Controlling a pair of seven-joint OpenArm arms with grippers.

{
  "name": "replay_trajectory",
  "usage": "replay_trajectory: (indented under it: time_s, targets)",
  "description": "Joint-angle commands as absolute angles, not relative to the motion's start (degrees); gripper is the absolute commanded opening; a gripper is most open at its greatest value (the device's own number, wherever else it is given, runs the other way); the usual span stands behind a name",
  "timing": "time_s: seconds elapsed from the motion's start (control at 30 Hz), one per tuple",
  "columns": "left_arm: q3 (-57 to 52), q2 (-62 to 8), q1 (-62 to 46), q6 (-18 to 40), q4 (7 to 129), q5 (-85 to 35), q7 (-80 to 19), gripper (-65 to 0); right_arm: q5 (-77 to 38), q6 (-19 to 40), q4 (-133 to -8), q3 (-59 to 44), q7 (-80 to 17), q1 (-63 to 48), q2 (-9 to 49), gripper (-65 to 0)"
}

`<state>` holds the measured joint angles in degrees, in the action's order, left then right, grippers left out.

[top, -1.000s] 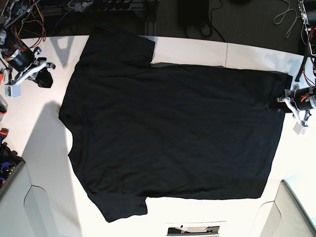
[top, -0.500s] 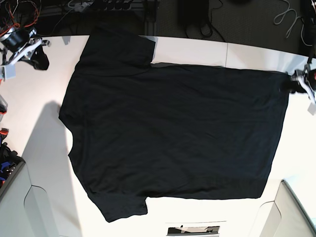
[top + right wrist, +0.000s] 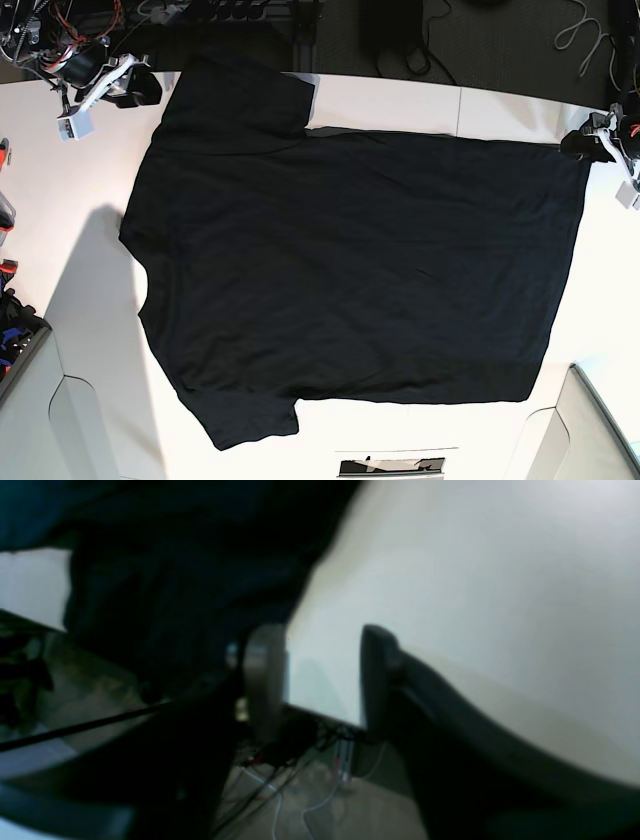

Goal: Layout the t-shirt on the table in an organized manner, then fold the t-shirt properly

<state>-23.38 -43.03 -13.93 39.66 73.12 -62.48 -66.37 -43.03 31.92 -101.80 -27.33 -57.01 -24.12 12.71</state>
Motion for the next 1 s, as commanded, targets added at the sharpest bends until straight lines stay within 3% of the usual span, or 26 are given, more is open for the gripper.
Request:
replay_trajectory:
  time_s: [0.0, 0.13, 0.4, 0.57, 0.97]
  targets:
    - [-24.03, -44.66, -13.50, 40.00, 73.87, -63.18, -65.80, -36.3, -42.94, 31.90, -102.02, -27.40, -57.08, -24.18, 13.32, -35.2]
    - [-25.61, -44.64, -13.52, 40.00, 73.87, -63.16, -65.36, -36.3, -45.06, 31.75, -101.97, -27.33, -57.06, -24.18, 13.30, -31.3]
    - [-32.38, -44.60, -13.50, 40.00, 71.88, -60.55, -60.88, -36.3, -44.99, 31.73, -101.95, -24.73, -57.25, -24.16, 13.30, -31.1]
    - [-32.71, -44.60, -13.47, 40.00, 66.02, -59.33, -55.66, -28.7, -44.99, 31.62, -101.95, -23.86, -57.19, -24.16, 13.28, -31.1]
    - [-32.71, -40.60, -11.88, 40.00, 62.48, -55.35, -48.66, -28.7, -46.37, 31.31, -101.97, -23.86, -57.25, -24.16, 12.69, -31.1]
